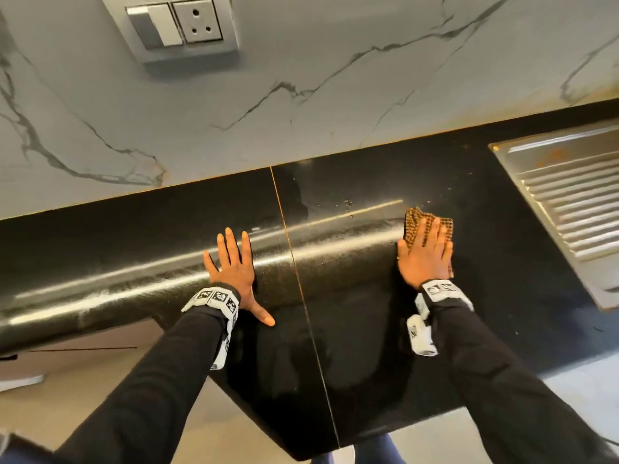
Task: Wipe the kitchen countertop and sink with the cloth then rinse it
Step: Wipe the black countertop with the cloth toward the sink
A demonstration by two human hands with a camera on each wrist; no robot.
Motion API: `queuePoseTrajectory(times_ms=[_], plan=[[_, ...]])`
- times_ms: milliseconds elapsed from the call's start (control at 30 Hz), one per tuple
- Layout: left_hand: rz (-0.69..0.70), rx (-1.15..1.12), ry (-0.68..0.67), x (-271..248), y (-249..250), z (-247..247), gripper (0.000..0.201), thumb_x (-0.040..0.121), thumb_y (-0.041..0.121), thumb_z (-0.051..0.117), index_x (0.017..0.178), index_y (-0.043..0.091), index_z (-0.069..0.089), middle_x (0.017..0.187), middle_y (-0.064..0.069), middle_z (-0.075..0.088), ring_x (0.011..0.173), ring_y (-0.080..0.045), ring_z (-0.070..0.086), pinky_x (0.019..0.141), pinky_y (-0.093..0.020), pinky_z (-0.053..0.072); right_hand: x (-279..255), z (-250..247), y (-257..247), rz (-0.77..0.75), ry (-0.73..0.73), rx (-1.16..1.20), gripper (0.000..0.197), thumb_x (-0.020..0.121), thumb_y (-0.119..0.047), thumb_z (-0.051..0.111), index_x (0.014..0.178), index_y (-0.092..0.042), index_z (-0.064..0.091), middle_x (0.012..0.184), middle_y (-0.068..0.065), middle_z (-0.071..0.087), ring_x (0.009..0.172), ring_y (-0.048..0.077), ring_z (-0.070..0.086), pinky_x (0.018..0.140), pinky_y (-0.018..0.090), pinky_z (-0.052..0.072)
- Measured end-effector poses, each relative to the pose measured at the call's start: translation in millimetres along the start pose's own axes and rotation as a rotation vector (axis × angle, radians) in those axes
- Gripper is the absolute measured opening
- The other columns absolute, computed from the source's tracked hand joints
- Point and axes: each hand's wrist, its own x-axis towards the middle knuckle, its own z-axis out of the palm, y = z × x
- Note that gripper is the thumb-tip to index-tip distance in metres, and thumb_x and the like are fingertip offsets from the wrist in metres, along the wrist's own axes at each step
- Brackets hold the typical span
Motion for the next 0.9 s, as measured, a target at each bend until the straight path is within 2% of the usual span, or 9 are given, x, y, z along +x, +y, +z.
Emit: queuePoseTrajectory(times_ms=[67,167,267,333,467,567,633,767,900], plan=[[-0.023,0.005,-0.003,3.6,0.2,-6.1,0.204,-0.002,0.090,0.072,0.139,0.011,-0.052,0.145,-0.025,-0.055,0.140,-0.045,-0.044,0.117,-0.074,-0.009,-22.6,15.5,-51.9,-0.060,0.030,-0.032,0.082,0.102,-0.050,0.038,0.161,-0.005,0.003,0.167,0.026,-0.003,0.154,0.045,0.000,0.123,0.062,0.006],[-0.029,0.025,-0.021,0.8,1.9,-5.8,0.203,0.002,0.089,0.075,0.138,0.009,-0.052,0.144,-0.026,-0.056,0.140,-0.046,-0.043,0.118,-0.074,-0.005,-94.3,59.2,-147.1,-0.479,-0.056,-0.118,0.081,0.102,-0.054,0.029,0.162,-0.008,-0.003,0.167,0.024,-0.010,0.154,0.043,-0.010,0.124,0.057,-0.002],[-0.013,0.060,-0.031,-0.9,-3.5,-9.5,0.200,0.006,0.092,0.075,0.138,0.012,-0.053,0.144,-0.025,-0.056,0.141,-0.045,-0.043,0.119,-0.072,-0.003,-96.7,61.4,-172.1,-0.688,-0.150,-0.139,0.076,0.102,-0.052,0.022,0.162,-0.013,-0.002,0.169,0.017,-0.011,0.156,0.035,-0.011,0.126,0.055,0.005],[0.010,0.072,-0.027,1.7,-6.5,-12.7,0.198,0.008,0.094,0.073,0.138,0.014,-0.053,0.144,-0.024,-0.057,0.142,-0.044,-0.043,0.119,-0.071,-0.003,-51.4,41.1,-141.4,-0.662,-0.084,-0.152,0.076,0.099,-0.053,0.013,0.163,-0.013,0.002,0.169,0.017,-0.007,0.156,0.037,-0.005,0.124,0.058,0.011],[0.029,0.093,-0.062,0.4,-2.4,-11.5,0.197,0.008,0.095,0.072,0.136,0.014,-0.055,0.141,-0.024,-0.059,0.140,-0.044,-0.045,0.118,-0.072,-0.006,22.7,-1.1,-35.5,-0.305,-0.028,-0.154,0.073,0.104,-0.054,0.018,0.162,-0.013,0.000,0.169,0.016,-0.006,0.157,0.036,-0.003,0.126,0.054,0.007],[-0.002,0.105,-0.065,6.7,-3.8,-16.2,0.200,0.003,0.092,0.072,0.134,0.013,-0.056,0.138,-0.025,-0.062,0.138,-0.045,-0.046,0.118,-0.073,-0.004,24.8,-2.5,-40.7,-0.142,-0.017,-0.093,0.077,0.103,-0.055,0.019,0.162,-0.010,0.001,0.169,0.019,-0.006,0.156,0.037,-0.004,0.125,0.056,0.006],[-0.030,0.096,-0.085,9.0,-6.0,-16.7,0.201,-0.004,0.090,0.070,0.133,0.014,-0.057,0.135,-0.025,-0.063,0.136,-0.045,-0.048,0.117,-0.074,-0.003,0.4,16.1,-94.8,-0.224,-0.033,-0.126,0.082,0.100,-0.057,0.019,0.162,-0.007,0.000,0.167,0.024,-0.008,0.155,0.042,-0.004,0.125,0.058,0.005],[-0.036,0.112,-0.100,10.6,-7.3,-17.7,0.200,-0.003,0.090,0.072,0.126,0.015,-0.060,0.130,-0.026,-0.066,0.133,-0.045,-0.049,0.117,-0.075,-0.005,-64.7,55.2,-187.6,-0.625,-0.147,-0.171,0.079,0.103,-0.056,0.020,0.161,-0.011,-0.007,0.167,0.019,-0.015,0.155,0.037,-0.014,0.126,0.054,-0.002],[-0.010,0.093,-0.064,14.1,-1.4,-17.8,0.199,-0.001,0.092,0.072,0.126,0.016,-0.060,0.135,-0.027,-0.063,0.136,-0.046,-0.047,0.117,-0.075,-0.001,-20.3,29.5,-145.1,-0.699,-0.090,-0.217,0.074,0.102,-0.056,0.012,0.163,-0.016,0.000,0.169,0.012,-0.009,0.157,0.033,-0.005,0.126,0.055,0.008]])
